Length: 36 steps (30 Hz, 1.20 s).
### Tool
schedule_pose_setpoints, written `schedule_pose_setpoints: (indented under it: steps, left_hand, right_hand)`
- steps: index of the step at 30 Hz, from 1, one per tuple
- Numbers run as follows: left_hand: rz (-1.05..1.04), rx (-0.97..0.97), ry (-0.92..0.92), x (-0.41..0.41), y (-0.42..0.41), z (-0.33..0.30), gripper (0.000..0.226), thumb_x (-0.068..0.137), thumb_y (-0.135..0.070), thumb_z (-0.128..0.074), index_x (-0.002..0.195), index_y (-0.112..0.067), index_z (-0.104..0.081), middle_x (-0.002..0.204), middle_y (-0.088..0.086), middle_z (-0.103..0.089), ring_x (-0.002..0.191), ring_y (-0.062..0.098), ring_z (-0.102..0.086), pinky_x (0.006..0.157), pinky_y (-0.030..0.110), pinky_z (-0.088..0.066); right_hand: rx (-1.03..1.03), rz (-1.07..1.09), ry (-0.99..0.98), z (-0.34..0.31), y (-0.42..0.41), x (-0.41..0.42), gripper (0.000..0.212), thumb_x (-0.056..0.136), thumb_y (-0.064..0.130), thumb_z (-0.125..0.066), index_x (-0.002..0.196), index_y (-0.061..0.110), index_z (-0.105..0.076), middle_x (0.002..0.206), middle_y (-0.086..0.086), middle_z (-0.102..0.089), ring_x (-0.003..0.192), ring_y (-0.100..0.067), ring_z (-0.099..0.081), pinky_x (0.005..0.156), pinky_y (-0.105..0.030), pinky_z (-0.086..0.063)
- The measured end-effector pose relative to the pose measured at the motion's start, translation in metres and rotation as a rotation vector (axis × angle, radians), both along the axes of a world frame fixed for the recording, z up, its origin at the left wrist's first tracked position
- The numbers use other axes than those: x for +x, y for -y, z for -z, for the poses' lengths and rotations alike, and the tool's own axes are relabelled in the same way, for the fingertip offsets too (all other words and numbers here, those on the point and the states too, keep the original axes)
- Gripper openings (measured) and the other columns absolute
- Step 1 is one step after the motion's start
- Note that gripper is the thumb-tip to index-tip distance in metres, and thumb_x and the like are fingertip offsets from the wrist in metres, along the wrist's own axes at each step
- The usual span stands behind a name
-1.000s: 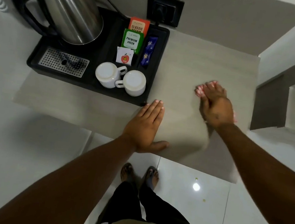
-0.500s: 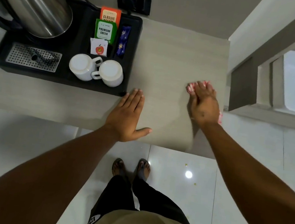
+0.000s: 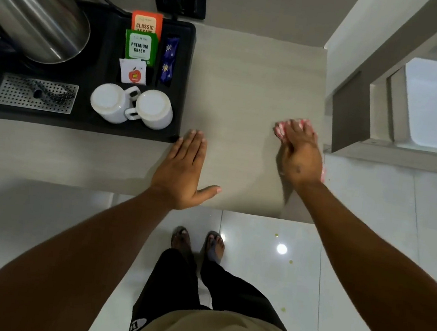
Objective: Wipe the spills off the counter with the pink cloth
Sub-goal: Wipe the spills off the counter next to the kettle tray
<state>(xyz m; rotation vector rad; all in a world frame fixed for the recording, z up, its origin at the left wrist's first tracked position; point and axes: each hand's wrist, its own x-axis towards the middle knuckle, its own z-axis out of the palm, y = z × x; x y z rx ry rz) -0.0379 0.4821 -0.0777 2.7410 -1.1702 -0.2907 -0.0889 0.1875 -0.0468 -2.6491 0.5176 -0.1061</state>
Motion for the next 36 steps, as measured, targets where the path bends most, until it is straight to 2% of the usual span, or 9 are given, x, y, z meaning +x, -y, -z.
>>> schedule_pose_setpoints:
  steps: [3, 8, 13, 17, 23, 27, 30, 33, 36]
  left_hand:
    - [0.011, 0.007, 0.012, 0.001, -0.002, 0.0, 0.118, 0.087, -0.084, -0.035, 0.16, 0.005, -0.011, 0.171, 0.025, -0.009, 0.16, 0.036, -0.002, 0.13, 0.053, -0.007]
    - [0.064, 0.03, -0.002, 0.005, -0.007, -0.002, 0.109, 0.093, -0.077, -0.034, 0.16, 0.006, -0.012, 0.17, 0.027, -0.01, 0.16, 0.038, -0.004, 0.13, 0.054, -0.009]
    - [0.221, 0.056, 0.022, 0.013, -0.047, -0.001, 0.103, 0.096, -0.073, -0.033, 0.16, 0.005, -0.014, 0.171, 0.024, -0.009, 0.16, 0.036, -0.003, 0.13, 0.053, -0.01]
    - [0.235, 0.074, 0.029, 0.013, -0.046, -0.004, 0.108, 0.094, -0.078, -0.031, 0.16, 0.005, -0.013, 0.171, 0.025, -0.011, 0.16, 0.036, -0.004, 0.13, 0.052, -0.009]
    - [0.276, 0.109, 0.02, 0.016, -0.052, -0.004, 0.115, 0.09, -0.085, -0.022, 0.16, 0.005, -0.008, 0.171, 0.026, -0.006, 0.16, 0.036, 0.0, 0.13, 0.052, -0.008]
    - [0.29, 0.095, 0.044, 0.017, -0.051, -0.003, 0.115, 0.091, -0.085, -0.02, 0.16, 0.006, -0.009, 0.171, 0.026, -0.006, 0.16, 0.037, 0.0, 0.13, 0.052, -0.008]
    - [0.286, 0.129, 0.012, 0.017, -0.05, -0.004, 0.115, 0.09, -0.086, -0.015, 0.16, 0.005, -0.003, 0.171, 0.026, 0.002, 0.16, 0.037, 0.008, 0.13, 0.052, -0.005]
    - [0.261, 0.149, -0.037, 0.016, -0.039, -0.007, 0.115, 0.09, -0.086, -0.01, 0.16, 0.004, 0.004, 0.17, 0.025, 0.01, 0.159, 0.036, 0.015, 0.13, 0.052, -0.002]
    - [0.249, 0.141, -0.072, 0.018, -0.005, -0.009, 0.112, 0.091, -0.083, -0.008, 0.159, 0.004, 0.009, 0.17, 0.024, 0.013, 0.158, 0.035, 0.017, 0.13, 0.05, 0.002]
  right_hand:
    - [-0.002, -0.042, 0.009, 0.005, -0.044, 0.009, 0.049, 0.091, 0.007, -0.047, 0.137, 0.022, -0.054, 0.152, -0.009, -0.044, 0.146, -0.034, -0.028, 0.117, -0.044, -0.029]
    - [-0.022, -0.268, -0.004, 0.017, -0.095, -0.078, 0.057, 0.091, 0.002, -0.056, 0.145, 0.017, -0.045, 0.154, -0.008, -0.041, 0.149, -0.03, -0.018, 0.122, -0.045, -0.015]
    - [0.016, 0.054, -0.08, 0.003, -0.043, -0.1, 0.048, 0.095, 0.008, -0.049, 0.143, 0.017, -0.049, 0.153, -0.011, -0.043, 0.147, -0.035, -0.025, 0.119, -0.056, -0.022]
    - [0.028, 0.199, -0.058, 0.0, -0.067, -0.057, 0.041, 0.1, 0.019, -0.044, 0.141, 0.02, -0.052, 0.154, -0.006, -0.042, 0.15, -0.03, -0.019, 0.122, -0.047, -0.019]
    - [0.055, -0.161, 0.027, 0.01, -0.179, -0.071, 0.056, 0.09, 0.002, -0.056, 0.144, 0.017, -0.048, 0.153, -0.007, -0.041, 0.148, -0.031, -0.017, 0.121, -0.049, -0.022]
    - [0.042, 0.012, 0.002, 0.014, -0.118, -0.106, 0.083, 0.071, -0.008, -0.073, 0.143, 0.024, -0.047, 0.155, -0.005, -0.038, 0.149, -0.028, -0.018, 0.122, -0.043, -0.015]
    - [0.117, 0.302, -0.105, 0.006, -0.05, -0.117, 0.094, 0.065, -0.006, -0.079, 0.144, 0.03, -0.044, 0.159, -0.002, -0.033, 0.151, -0.028, -0.012, 0.12, -0.053, -0.023]
    - [0.082, 0.357, -0.126, 0.003, -0.024, -0.107, 0.078, 0.078, -0.009, -0.07, 0.145, 0.021, -0.043, 0.159, -0.007, -0.034, 0.15, -0.032, -0.013, 0.113, -0.06, -0.033]
    - [0.019, 0.318, -0.097, 0.009, -0.026, -0.101, 0.064, 0.087, -0.008, -0.056, 0.145, 0.019, -0.046, 0.158, -0.008, -0.036, 0.15, -0.032, -0.014, 0.119, -0.052, -0.025]
